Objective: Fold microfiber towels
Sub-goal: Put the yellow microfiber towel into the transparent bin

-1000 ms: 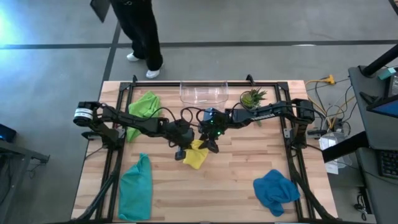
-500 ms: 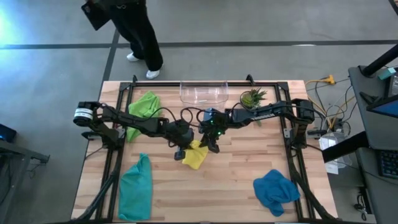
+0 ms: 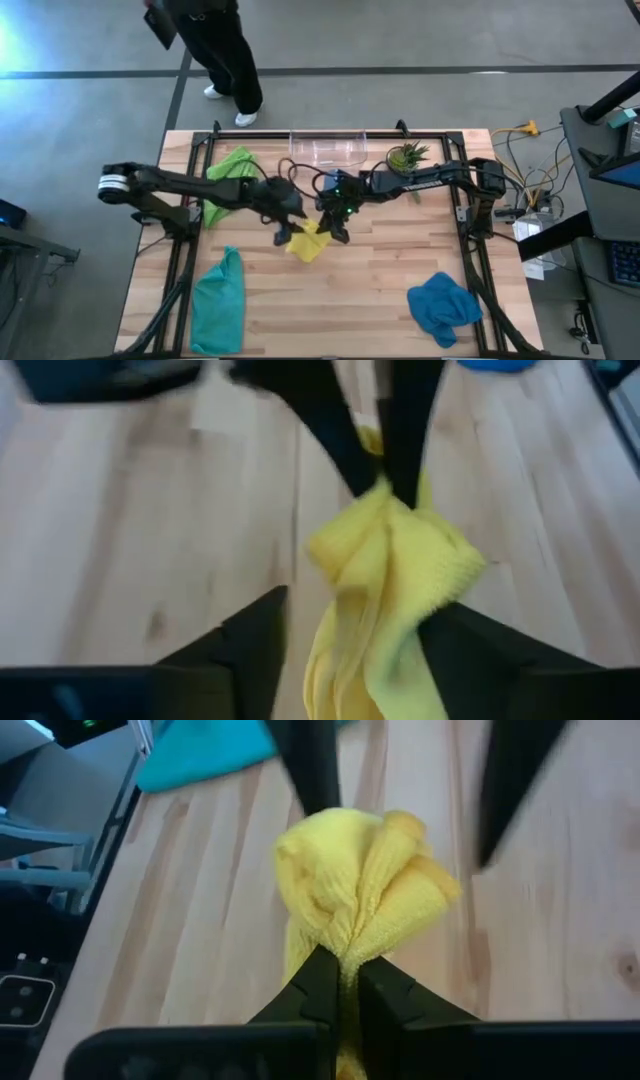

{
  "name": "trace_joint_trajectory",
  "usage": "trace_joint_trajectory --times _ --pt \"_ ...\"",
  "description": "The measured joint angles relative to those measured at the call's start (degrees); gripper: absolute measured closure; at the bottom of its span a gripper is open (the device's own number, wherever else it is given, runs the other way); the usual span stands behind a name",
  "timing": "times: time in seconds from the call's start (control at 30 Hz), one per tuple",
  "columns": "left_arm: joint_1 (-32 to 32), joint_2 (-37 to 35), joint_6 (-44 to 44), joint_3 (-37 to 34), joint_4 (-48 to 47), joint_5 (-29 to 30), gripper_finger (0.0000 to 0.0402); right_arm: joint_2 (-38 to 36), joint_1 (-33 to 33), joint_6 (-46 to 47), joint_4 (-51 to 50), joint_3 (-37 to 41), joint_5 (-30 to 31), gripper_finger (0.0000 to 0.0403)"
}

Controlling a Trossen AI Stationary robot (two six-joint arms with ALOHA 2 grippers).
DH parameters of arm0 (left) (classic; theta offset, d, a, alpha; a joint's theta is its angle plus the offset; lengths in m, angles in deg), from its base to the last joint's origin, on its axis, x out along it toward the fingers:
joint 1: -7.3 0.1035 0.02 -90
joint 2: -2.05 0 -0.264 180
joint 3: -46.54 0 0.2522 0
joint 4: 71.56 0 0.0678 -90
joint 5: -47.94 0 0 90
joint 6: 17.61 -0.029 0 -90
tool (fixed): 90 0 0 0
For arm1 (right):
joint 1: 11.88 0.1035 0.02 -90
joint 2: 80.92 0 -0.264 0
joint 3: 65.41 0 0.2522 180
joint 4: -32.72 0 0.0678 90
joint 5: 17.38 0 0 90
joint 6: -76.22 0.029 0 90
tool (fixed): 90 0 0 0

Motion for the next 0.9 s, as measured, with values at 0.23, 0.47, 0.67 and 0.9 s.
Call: trace_joint_trajectory --times 0.23,0.47,0.67,0.9 --pt "3.0 -10.4 0.1 -0.4 -9.1 0.2 0.0149 0.0 -1.4 -1.4 -3.9 -5.3 0.0 0.0390" --pt "4.1 -19.5 1.6 -0.9 -13.7 4.1 0.0148 0.0 -5.5 -9.1 -16.9 -15.9 2.3 0.0390" --pt "4.1 -24.4 2.2 -0.9 -14.7 10.6 0.0148 -0.1 -10.3 -15.7 -25.1 -24.0 5.5 0.0390" --pt "4.1 -24.3 4.7 -0.9 -14.6 13.8 0.0148 -0.1 -14.8 -22.1 -31.8 -31.8 12.2 0.0390"
